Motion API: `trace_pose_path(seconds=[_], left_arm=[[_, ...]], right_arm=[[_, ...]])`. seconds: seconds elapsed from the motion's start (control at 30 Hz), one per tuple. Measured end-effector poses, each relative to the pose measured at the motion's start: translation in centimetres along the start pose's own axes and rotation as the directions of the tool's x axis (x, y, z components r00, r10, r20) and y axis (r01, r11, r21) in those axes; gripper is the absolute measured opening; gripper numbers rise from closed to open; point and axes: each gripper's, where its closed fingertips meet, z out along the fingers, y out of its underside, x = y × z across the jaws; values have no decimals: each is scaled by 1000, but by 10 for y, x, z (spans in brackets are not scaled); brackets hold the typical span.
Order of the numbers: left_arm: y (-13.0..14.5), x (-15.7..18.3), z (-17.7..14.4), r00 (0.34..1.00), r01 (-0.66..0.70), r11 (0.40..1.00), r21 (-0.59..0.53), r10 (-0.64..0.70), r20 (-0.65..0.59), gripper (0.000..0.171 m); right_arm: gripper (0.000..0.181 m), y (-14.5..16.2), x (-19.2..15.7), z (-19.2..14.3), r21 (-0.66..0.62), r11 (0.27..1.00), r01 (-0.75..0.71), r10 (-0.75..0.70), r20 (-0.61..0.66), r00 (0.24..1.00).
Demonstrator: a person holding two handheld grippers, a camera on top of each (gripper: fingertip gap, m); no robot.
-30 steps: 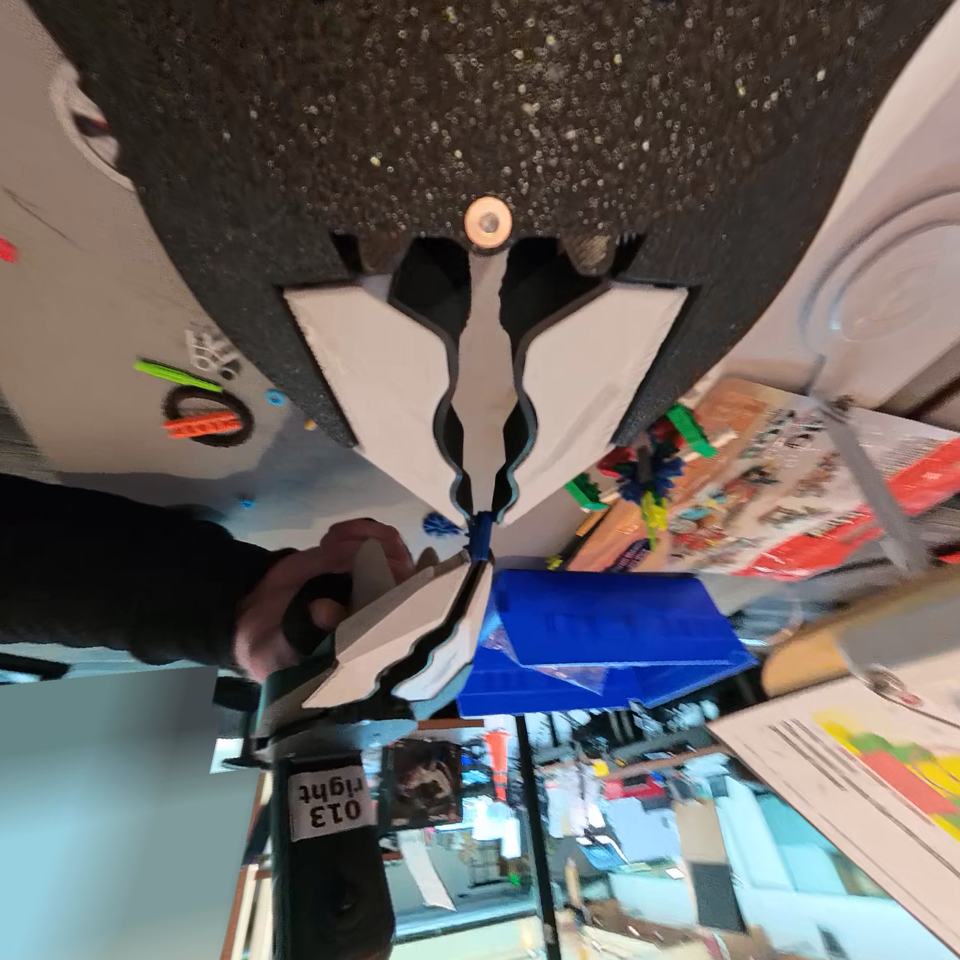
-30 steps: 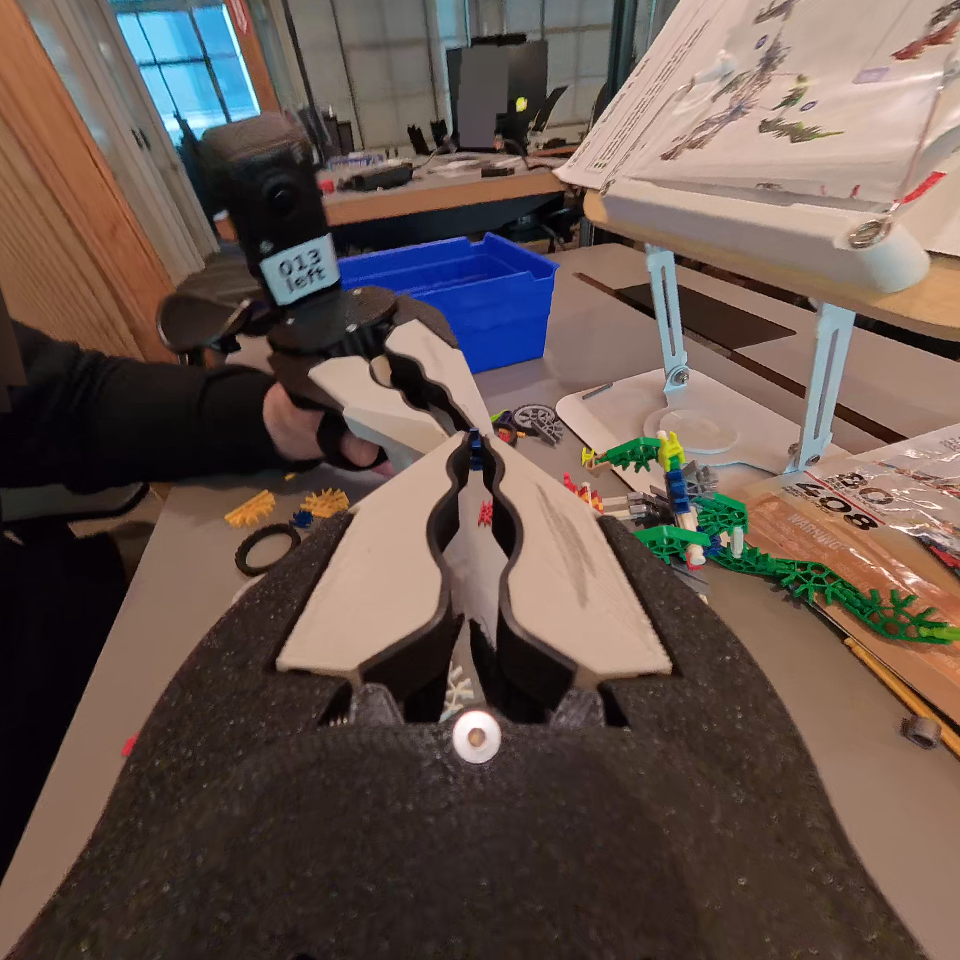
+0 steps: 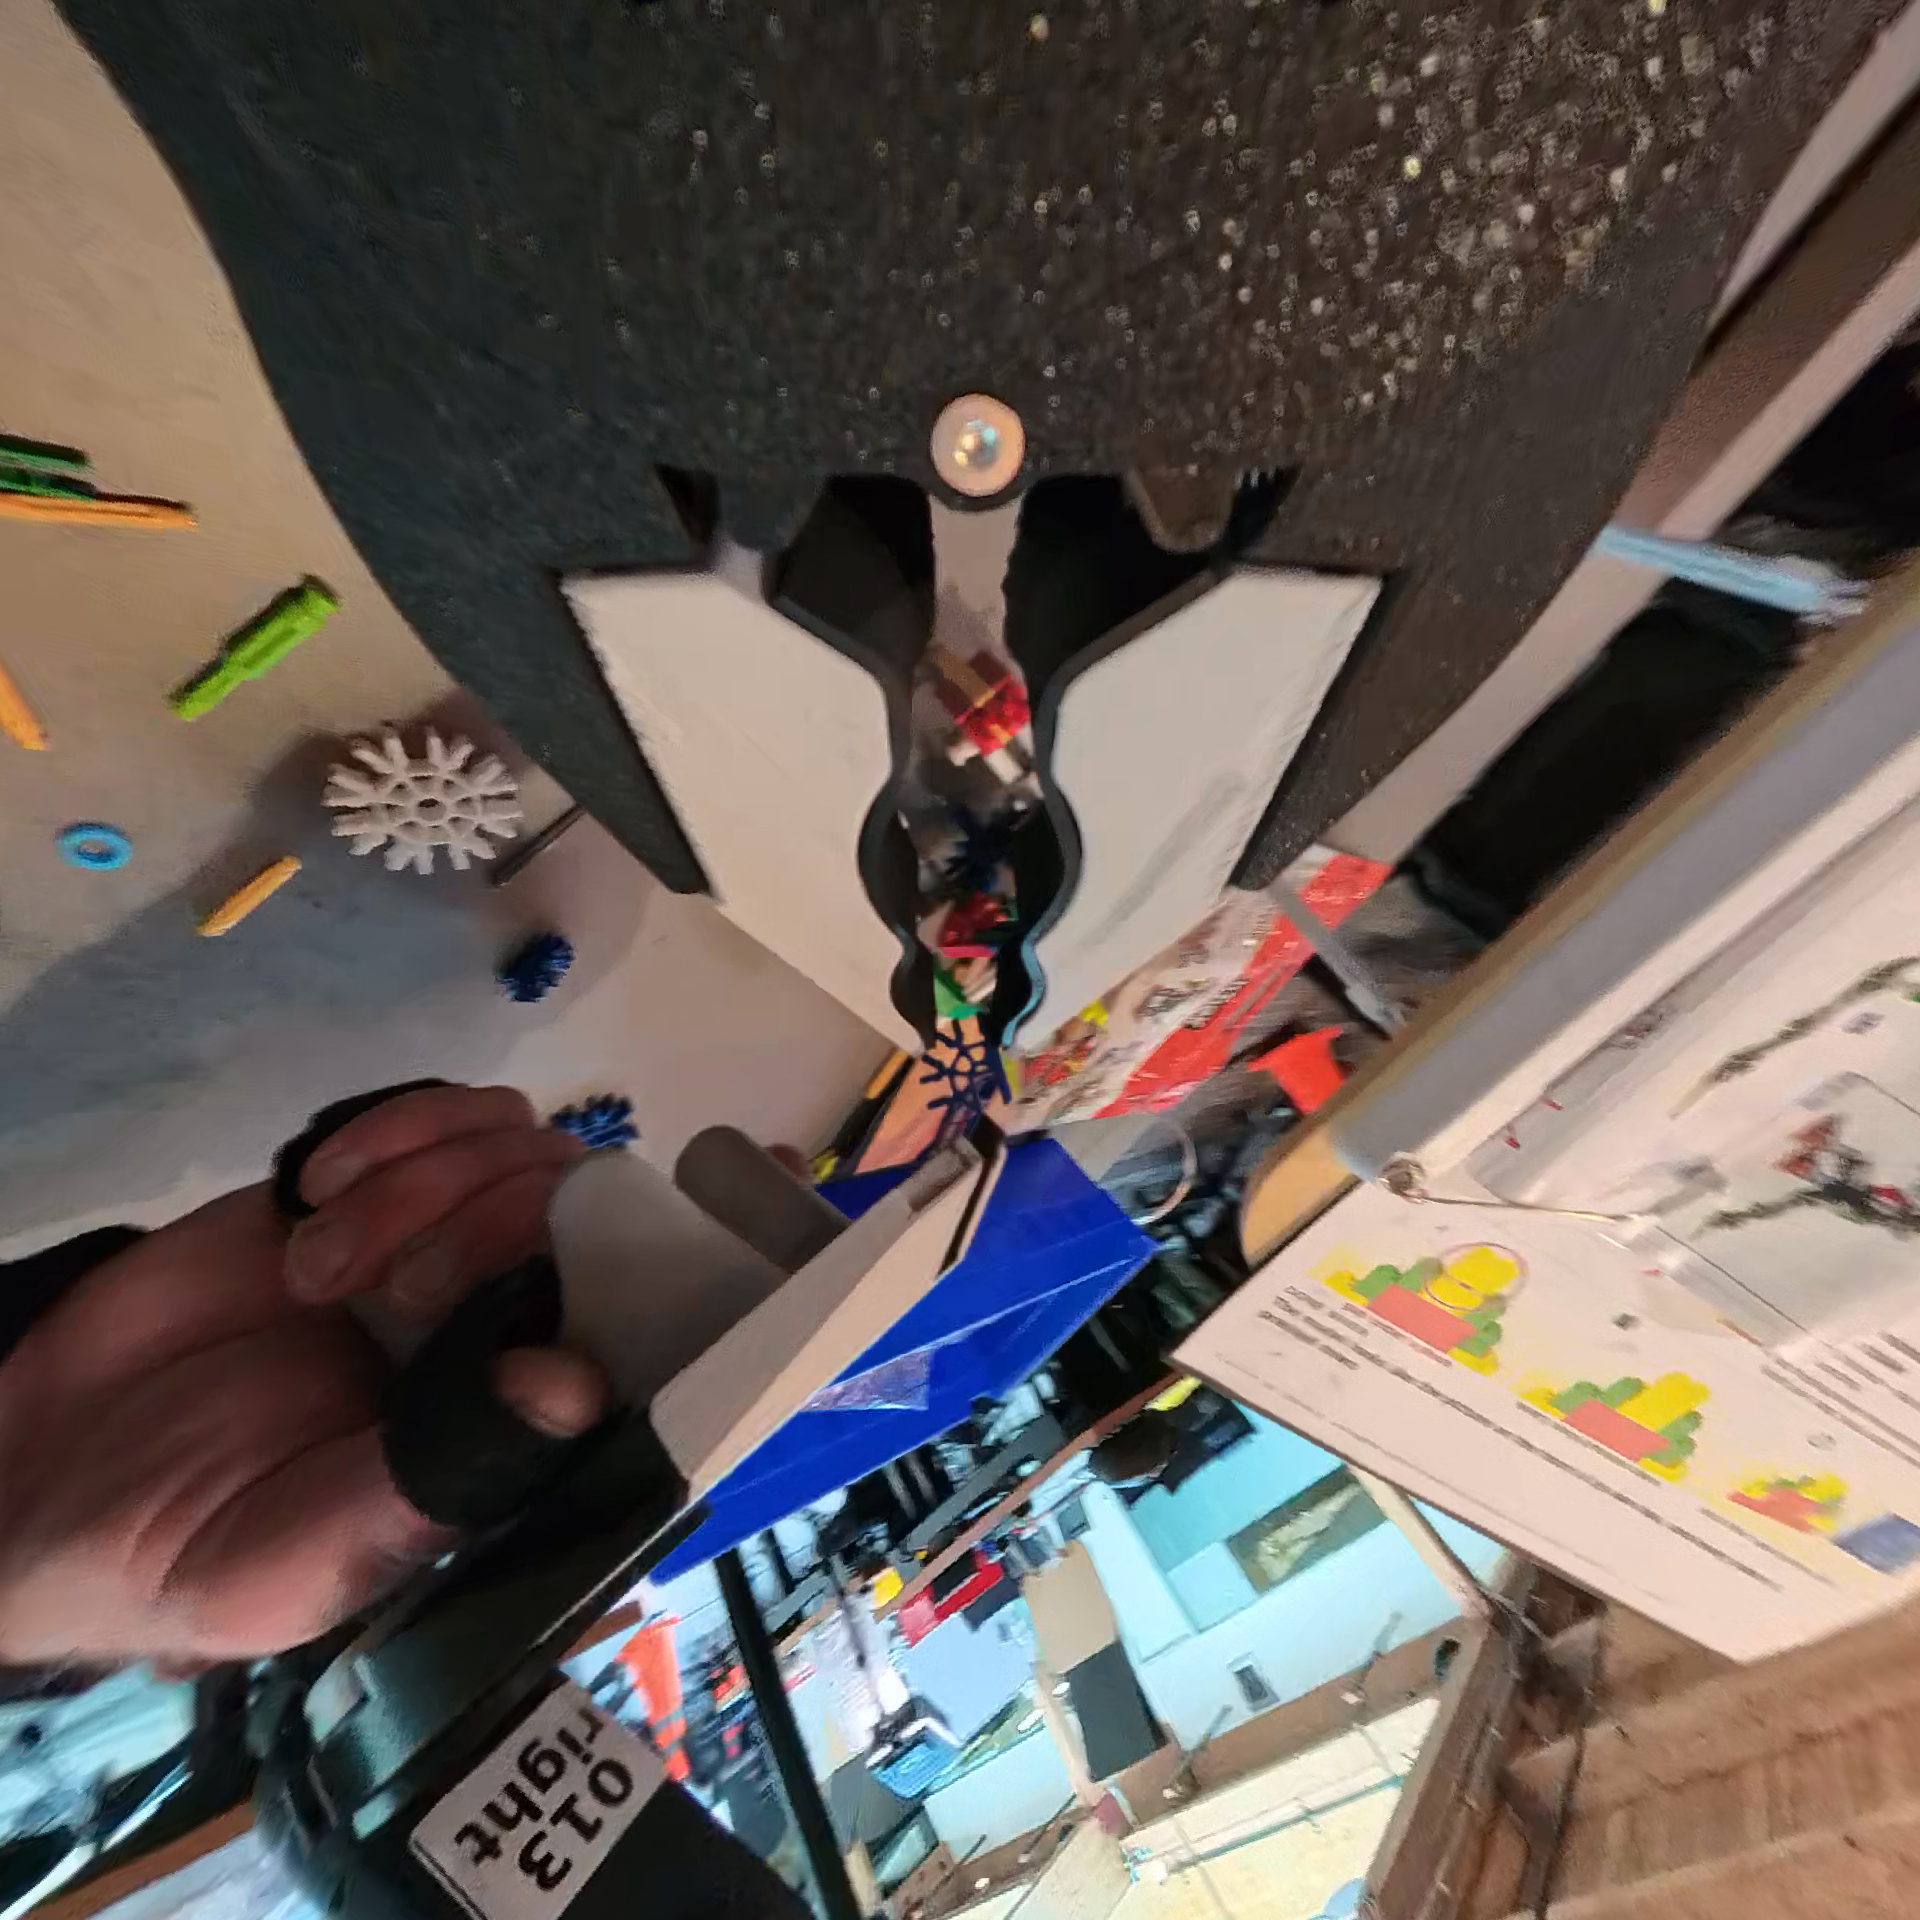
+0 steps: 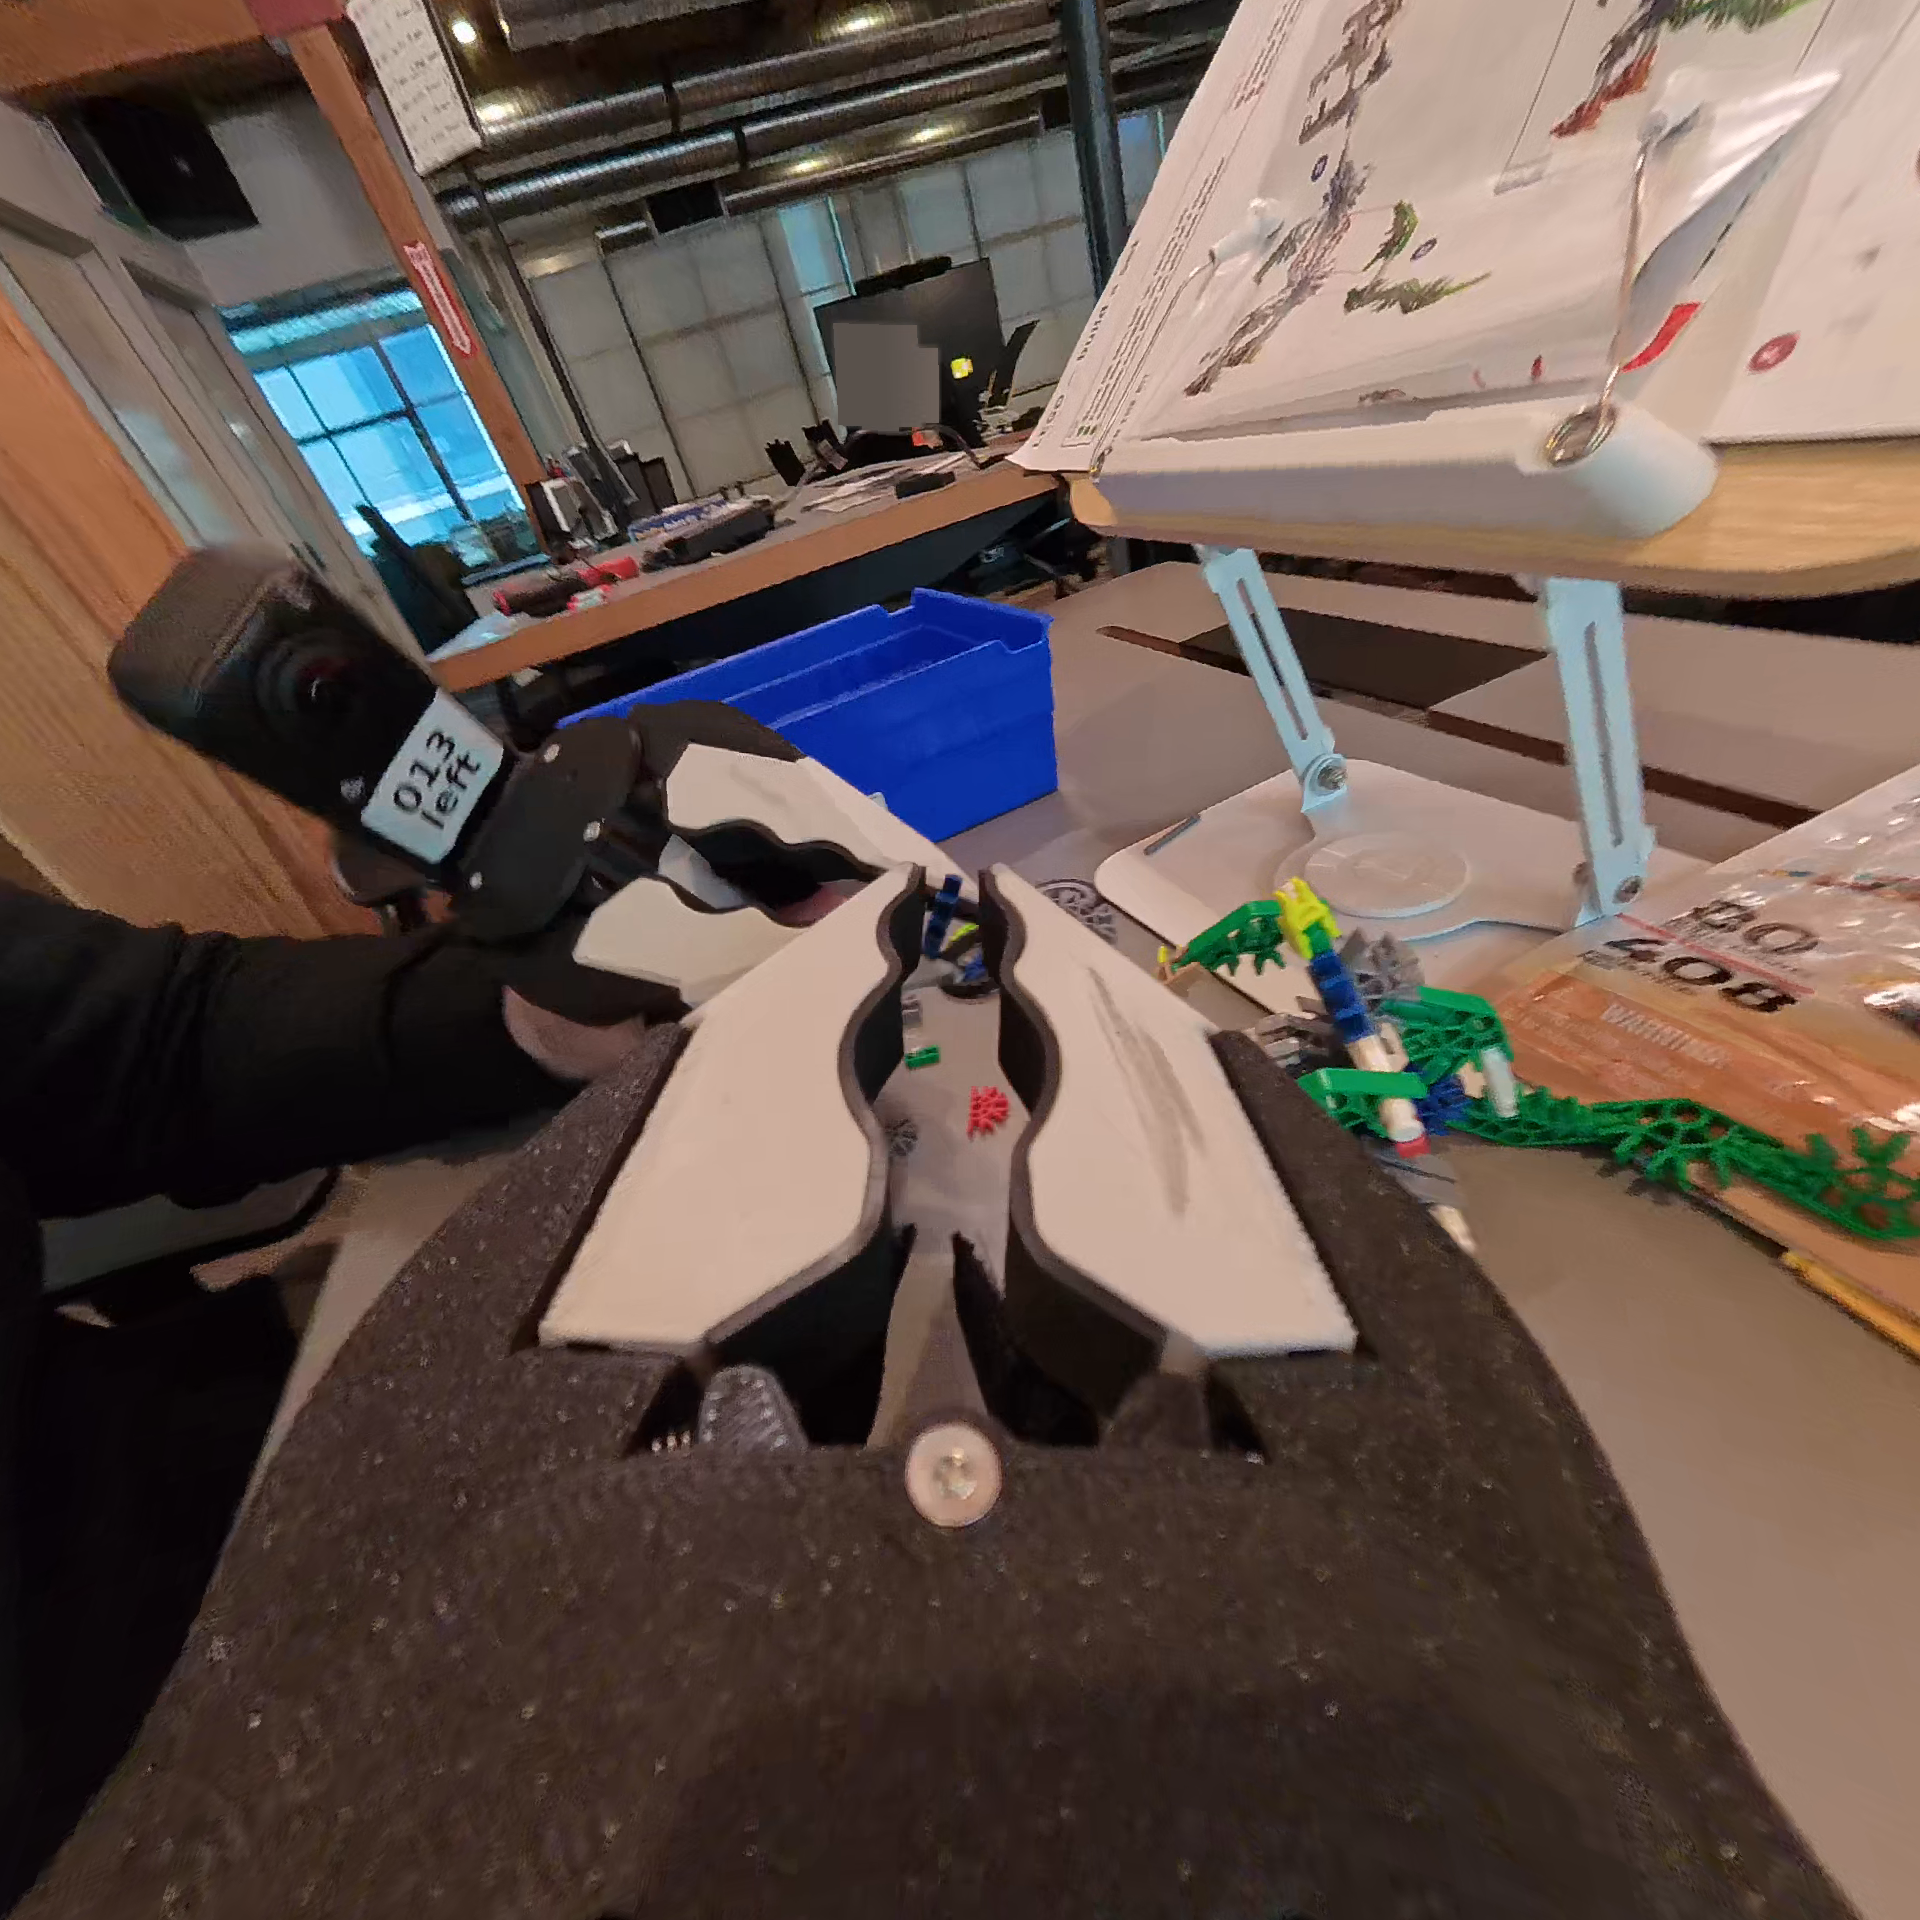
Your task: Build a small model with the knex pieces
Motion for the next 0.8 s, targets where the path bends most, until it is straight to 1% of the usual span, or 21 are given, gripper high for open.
trace_pose_path(seconds=[0.07, 0.13, 0.2, 0.23, 0.3, 0.37, 0.5, 0.6, 0.67, 0.8], left_arm=[[-4, 9, -3, 986, 116, 993, 33, -111, -122, 7], [-6, 10, -6, 949, 240, 970, 33, -228, -216, 8], [-8, 13, -11, 885, 358, 934, 12, -336, -322, 7], [-10, 15, -14, 841, 415, 910, -3, -385, -379, 8], [-10, 19, -19, 760, 492, 869, -52, -459, -460, 8], [-9, 28, -24, 688, 523, 846, -104, -491, -534, 8], [-16, 39, -37, 545, 584, 795, -163, -534, -646, 8], [-16, 45, -43, 475, 593, 778, -208, -546, -690, 8], [-17, 51, -48, 415, 599, 762, -244, -557, -719, 8], [-16, 61, -54, 352, 588, 757, -284, -555, -753, 8]], right_arm=[[11, -2, 0, -3, -8, 997, 81, -82, -22, 996], [11, -1, -6, -5, -29, 972, 231, -232, -29, 972], [10, 5, -14, -6, -78, 919, 386, -388, -16, 922], [10, 11, -17, -6, -108, 893, 436, -438, 0, 899], [11, 16, -22, -5, -125, 862, 492, -493, 21, 870], [13, 17, -27, -5, -123, 845, 521, -521, 35, 853], [16, 18, -37, -9, -110, 814, 570, -564, 81, 822], [16, 24, -43, -14, -125, 790, 600, -588, 123, 799], [16, 29, -46, -15, -138, 779, 612, -594, 151, 790], [17, 40, -58, -13, -150, 760, 632, -598, 218, 771]])
